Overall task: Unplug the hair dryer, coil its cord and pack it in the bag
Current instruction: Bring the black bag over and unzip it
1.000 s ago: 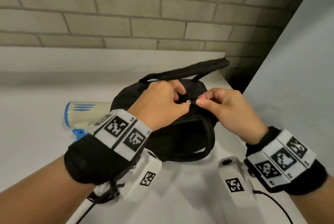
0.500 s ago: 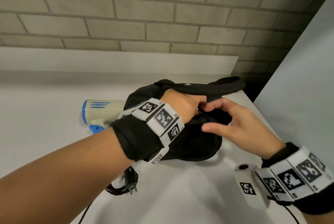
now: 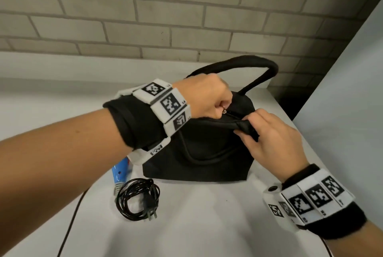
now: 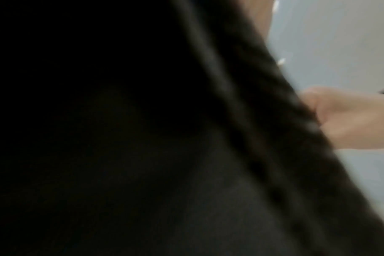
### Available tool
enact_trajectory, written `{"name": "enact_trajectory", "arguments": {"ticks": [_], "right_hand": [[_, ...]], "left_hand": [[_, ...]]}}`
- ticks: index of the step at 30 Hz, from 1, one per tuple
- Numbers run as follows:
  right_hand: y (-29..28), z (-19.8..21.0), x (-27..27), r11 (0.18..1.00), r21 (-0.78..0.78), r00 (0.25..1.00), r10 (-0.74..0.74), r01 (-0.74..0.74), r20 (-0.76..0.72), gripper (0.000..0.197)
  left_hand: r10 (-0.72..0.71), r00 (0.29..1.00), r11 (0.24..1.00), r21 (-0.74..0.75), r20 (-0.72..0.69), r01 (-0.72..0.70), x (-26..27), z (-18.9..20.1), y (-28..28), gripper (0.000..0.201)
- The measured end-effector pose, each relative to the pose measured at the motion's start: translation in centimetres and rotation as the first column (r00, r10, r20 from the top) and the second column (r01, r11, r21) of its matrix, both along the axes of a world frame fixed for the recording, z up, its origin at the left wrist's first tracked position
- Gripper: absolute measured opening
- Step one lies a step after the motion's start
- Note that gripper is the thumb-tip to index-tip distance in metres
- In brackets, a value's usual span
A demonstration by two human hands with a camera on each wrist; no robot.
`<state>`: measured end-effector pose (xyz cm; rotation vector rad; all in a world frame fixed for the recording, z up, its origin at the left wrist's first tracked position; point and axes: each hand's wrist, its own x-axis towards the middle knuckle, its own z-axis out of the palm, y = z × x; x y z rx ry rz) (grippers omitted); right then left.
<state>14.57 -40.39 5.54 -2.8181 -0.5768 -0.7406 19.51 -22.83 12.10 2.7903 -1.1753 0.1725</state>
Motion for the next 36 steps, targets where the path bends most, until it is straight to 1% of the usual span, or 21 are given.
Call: {"name": "enact_trajectory", "arguments": {"ticks": [6,7,9,11,13,16,18,20,22,24,25,26,27,28,29,30,32,33,34,35,36], "right_hand": [[-2.5,-0.2,-0.1,0.989,0.099,0.994,-0.104,0.107,-0.038,0.017],[-2.9,-0.3,-0.3,0.986,0.106,0.991,-0.126,0.129,-0.040,0.017],[-3.3,-0.8,-0.9,0.980,0.105,0.985,-0.165,0.169,-0.048,0.018],[-3.1,-1.2,-1.2,0.973,0.119,0.979,-0.191,0.199,-0.072,0.018],[-2.7,-1.1,-1.4,0.962,0.153,0.971,-0.210,0.225,-0.111,0.019],[-1.9,-0.4,-1.4,0.979,0.143,0.980,-0.122,0.145,-0.154,0.025],[-0.9,0.3,-1.4,0.997,0.058,0.987,-0.041,0.051,-0.153,0.031],[0.3,1.0,-1.4,0.999,-0.033,0.988,0.031,-0.037,-0.153,0.025],[1.2,1.7,-1.1,0.994,-0.004,0.957,0.105,-0.110,-0.270,0.014],[1.7,2.2,-0.5,0.993,-0.015,0.882,0.095,-0.115,-0.461,0.018],[1.8,2.4,0.0,0.992,-0.049,0.841,0.073,-0.118,-0.536,0.022],[1.9,2.7,0.4,0.990,-0.066,0.810,0.063,-0.124,-0.584,0.026],[2.1,2.9,0.8,0.989,-0.083,0.789,0.048,-0.125,-0.613,0.029],[2.4,3.2,1.2,0.987,-0.105,0.781,0.030,-0.122,-0.624,0.031],[2.7,3.4,1.6,0.986,-0.126,0.776,0.009,-0.113,-0.630,0.033],[3.1,3.7,1.8,0.986,-0.121,0.776,0.015,-0.118,-0.630,0.035],[3.8,4.1,2.3,0.986,-0.085,0.777,0.058,-0.142,-0.626,0.045],[4.1,4.3,2.3,0.986,-0.067,0.772,0.075,-0.150,-0.631,0.050],[4.2,4.5,2.3,0.985,-0.060,0.763,0.086,-0.161,-0.641,0.050],[4.2,4.7,2.1,0.984,-0.069,0.749,0.077,-0.162,-0.658,0.043],[4.0,4.9,1.9,0.982,-0.100,0.737,0.053,-0.163,-0.674,0.034]], "left_hand": [[-0.013,0.989,0.997,-0.073,0.149,0.024,0.4,0.0,6.1,0.011],[-0.004,0.989,0.998,-0.063,0.149,0.013,0.2,-0.6,7.5,0.015],[0.066,0.994,0.997,-0.046,0.083,-0.062,-0.5,-2.5,10.3,0.023],[0.131,0.990,0.991,-0.034,0.051,-0.129,-1.5,-4.9,12.0,0.026],[0.152,0.988,0.988,-0.014,0.030,-0.151,-2.3,-7.6,12.3,0.025],[0.161,0.985,0.986,0.030,0.061,-0.163,-2.4,-10.2,11.4,0.016],[0.208,0.976,0.977,0.022,0.070,-0.210,-2.1,-11.3,10.9,0.020],[0.205,0.975,0.979,-0.007,0.088,-0.205,-2.0,-11.6,10.1,0.019],[0.236,0.972,0.971,-0.034,0.017,-0.236,-2.1,-11.2,9.4,0.005],[0.345,0.923,0.938,0.032,-0.169,-0.344,-2.3,-9.6,9.5,0.013],[0.348,0.913,0.935,0.013,-0.211,-0.353,-2.5,-8.6,9.7,0.015],[0.335,0.916,0.931,-0.069,-0.221,-0.357,-2.8,-7.3,9.7,0.014],[0.305,0.933,0.917,-0.206,-0.192,-0.342,-3.2,-5.9,9.5,0.015],[0.264,0.955,0.895,-0.336,-0.133,-0.294,-3.5,-4.9,9.2,0.019],[0.199,0.976,0.886,-0.408,-0.091,-0.219,-3.5,-4.3,8.4,0.021],[0.127,0.990,0.898,-0.416,-0.069,-0.144,-3.4,-3.9,7.4,0.022],[0.035,0.998,0.964,-0.260,-0.059,-0.050,-2.3,-3.7,5.4,0.019],[0.044,0.995,0.987,-0.153,-0.088,-0.057,-1.5,-3.7,4.6,0.023],[0.078,0.991,0.996,-0.044,-0.108,-0.083,-0.4,-3.9,4.1,0.029],[0.109,0.987,0.994,0.036,-0.116,-0.106,0.6,-4.0,3.6,0.036],[0.122,0.987,0.991,0.072,-0.101,-0.115,1.5,-4.0,3.2,0.042]]}}
